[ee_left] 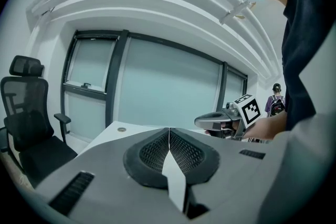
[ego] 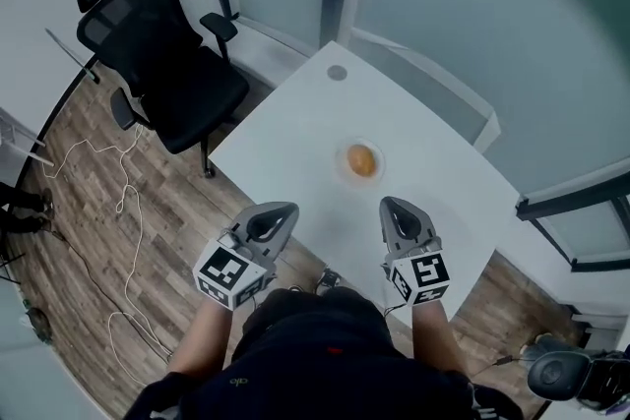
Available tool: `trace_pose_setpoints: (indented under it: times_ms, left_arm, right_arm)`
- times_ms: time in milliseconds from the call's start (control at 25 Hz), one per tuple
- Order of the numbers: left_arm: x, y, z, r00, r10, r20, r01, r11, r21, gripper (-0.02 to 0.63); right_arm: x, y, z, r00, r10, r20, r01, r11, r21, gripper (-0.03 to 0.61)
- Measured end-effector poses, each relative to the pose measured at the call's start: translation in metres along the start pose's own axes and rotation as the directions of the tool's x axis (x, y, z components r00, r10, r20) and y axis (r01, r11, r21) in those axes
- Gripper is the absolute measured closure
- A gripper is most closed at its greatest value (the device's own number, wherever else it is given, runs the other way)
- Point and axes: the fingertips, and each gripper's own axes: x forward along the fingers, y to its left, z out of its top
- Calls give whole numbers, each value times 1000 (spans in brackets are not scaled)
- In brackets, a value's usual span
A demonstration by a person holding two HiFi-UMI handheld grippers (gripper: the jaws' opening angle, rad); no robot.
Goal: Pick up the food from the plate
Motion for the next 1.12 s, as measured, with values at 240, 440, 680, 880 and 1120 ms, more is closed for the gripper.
trace_pose_setpoints:
  times_ms: [240, 440, 680, 880, 1120]
  left_arm:
    - [45, 7, 1, 999, 17, -49, -15, 999, 42, 591]
    - [65, 32, -11, 997, 8, -75, -7, 1000, 22, 591]
    - [88, 75, -16, 994, -46, -103, 47, 999, 5, 591]
    - [104, 105, -23, 990, -87, -113, 89, 996, 8, 591]
    - [107, 128, -63, 976, -114, -186, 100, 992, -83, 591]
  right_arm:
    - [32, -35, -18, 1000, 8, 6, -8, 998, 70, 554]
    - [50, -57, -32, 999, -32, -25, 34, 995, 91, 554]
    - [90, -67, -52, 986, -107, -131, 123, 986, 116, 552]
    - [128, -64, -85, 967, -104, -232, 141, 979, 150, 364]
    - [168, -69, -131, 930, -98, -355, 146, 983, 110, 271]
